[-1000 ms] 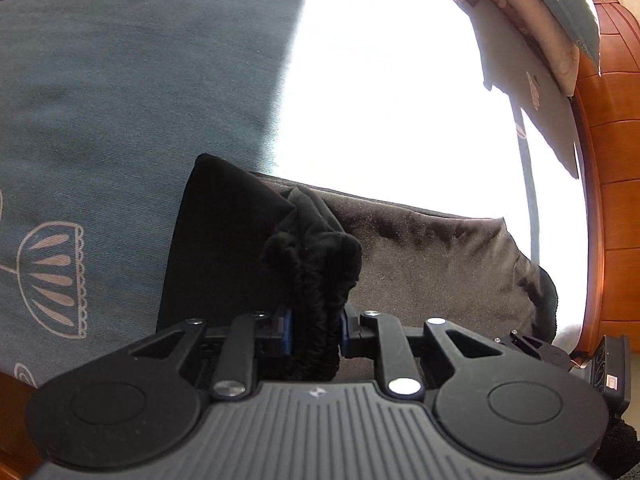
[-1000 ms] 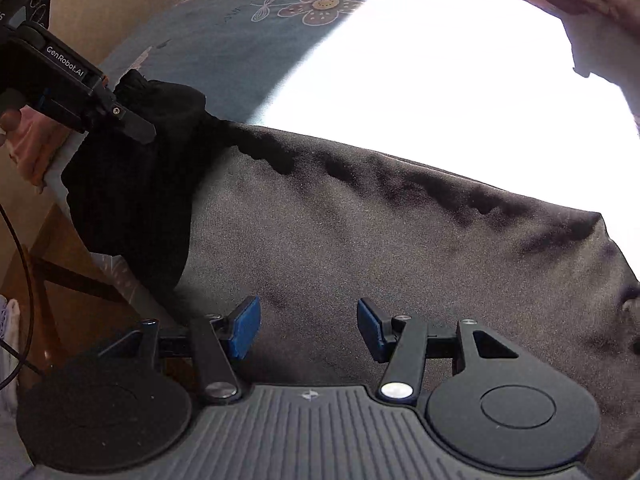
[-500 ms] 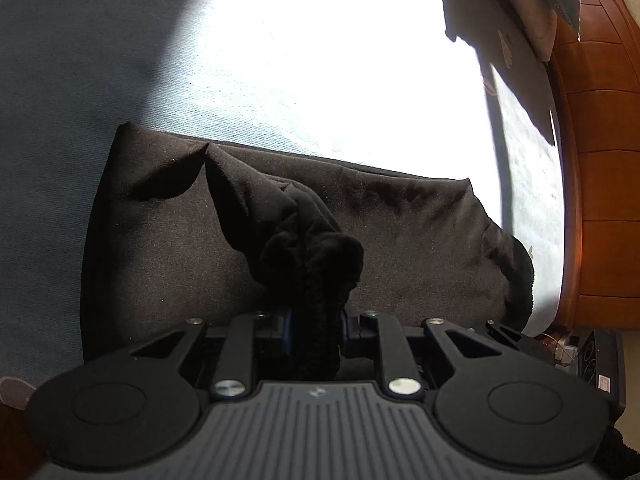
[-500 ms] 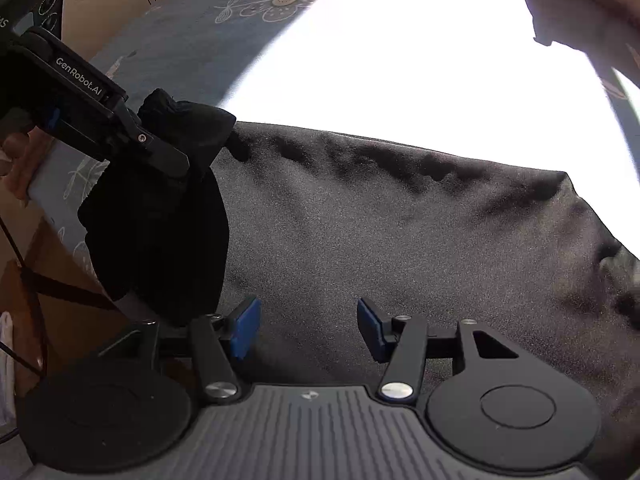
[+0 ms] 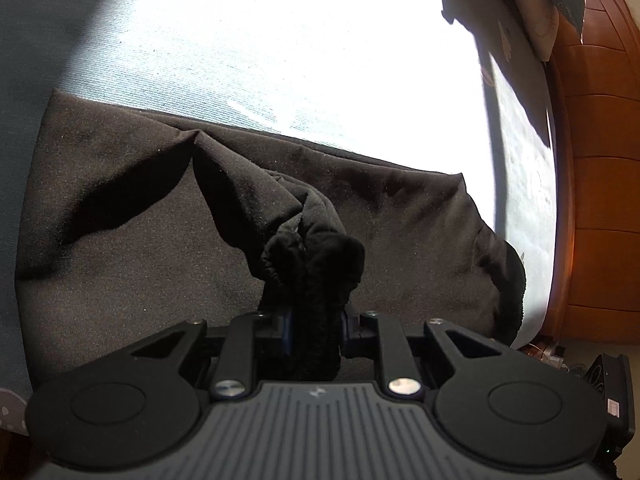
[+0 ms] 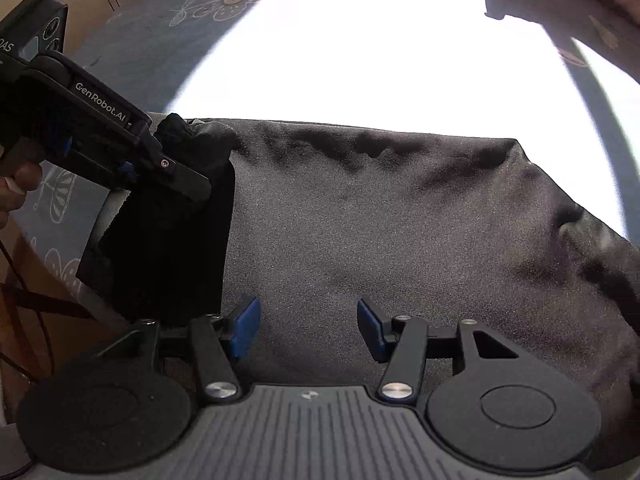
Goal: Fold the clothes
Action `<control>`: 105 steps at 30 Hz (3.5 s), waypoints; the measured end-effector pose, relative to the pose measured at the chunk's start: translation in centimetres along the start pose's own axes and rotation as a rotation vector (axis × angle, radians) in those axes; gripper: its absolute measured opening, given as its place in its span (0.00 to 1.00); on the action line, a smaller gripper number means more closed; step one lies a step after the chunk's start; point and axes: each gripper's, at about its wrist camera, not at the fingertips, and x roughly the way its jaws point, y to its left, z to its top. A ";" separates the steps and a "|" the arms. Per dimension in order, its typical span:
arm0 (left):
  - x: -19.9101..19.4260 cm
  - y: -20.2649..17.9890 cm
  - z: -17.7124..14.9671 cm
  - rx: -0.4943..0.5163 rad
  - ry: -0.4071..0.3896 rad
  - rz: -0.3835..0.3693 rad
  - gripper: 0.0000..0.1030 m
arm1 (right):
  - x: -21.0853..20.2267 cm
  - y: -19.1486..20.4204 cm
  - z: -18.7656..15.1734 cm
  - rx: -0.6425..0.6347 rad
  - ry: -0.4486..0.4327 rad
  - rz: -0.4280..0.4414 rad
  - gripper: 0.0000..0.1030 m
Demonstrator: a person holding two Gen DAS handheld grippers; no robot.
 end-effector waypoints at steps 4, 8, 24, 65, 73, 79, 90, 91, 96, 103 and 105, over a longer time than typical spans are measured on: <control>0.8 -0.5 0.1 0.025 0.014 0.018 0.19 | 0.0 -0.3 -0.1 0.010 0.001 -0.008 0.57; 1.9 -0.6 0.3 0.043 0.037 0.037 0.23 | 0.2 -0.4 0.0 0.014 -0.005 -0.014 0.58; 0.9 -2.4 -1.3 0.128 0.055 -0.206 0.61 | -0.5 -2.2 -0.9 0.086 0.013 -0.001 0.60; -0.9 5.8 -6.1 0.998 -0.280 0.219 0.67 | 11.3 12.6 21.5 -0.294 0.107 0.489 0.58; -0.8 6.0 -6.6 1.022 -0.294 0.178 0.72 | 15.2 13.7 21.5 -0.318 0.224 0.490 0.59; -0.8 6.1 -6.2 1.008 -0.289 0.147 0.74 | 16.7 14.1 21.6 -0.388 0.345 0.541 0.61; -0.6 6.2 -6.3 0.959 -0.303 0.128 0.78 | 18.8 15.0 22.7 -0.349 0.370 0.665 0.66; -0.6 6.1 -6.4 0.960 -0.304 0.128 0.79 | 18.6 14.6 22.8 -0.324 0.352 0.674 0.66; -1.1 5.5 -6.0 0.945 -0.295 0.129 0.78 | 17.2 11.9 24.2 -0.132 0.230 0.724 0.67; -5.0 5.5 -3.6 0.836 -0.412 0.126 0.78 | 10.9 7.2 22.9 -0.039 0.093 0.616 0.67; -4.7 5.6 -2.3 0.819 -0.422 0.132 0.78 | 9.9 6.0 21.5 -0.013 0.092 0.592 0.67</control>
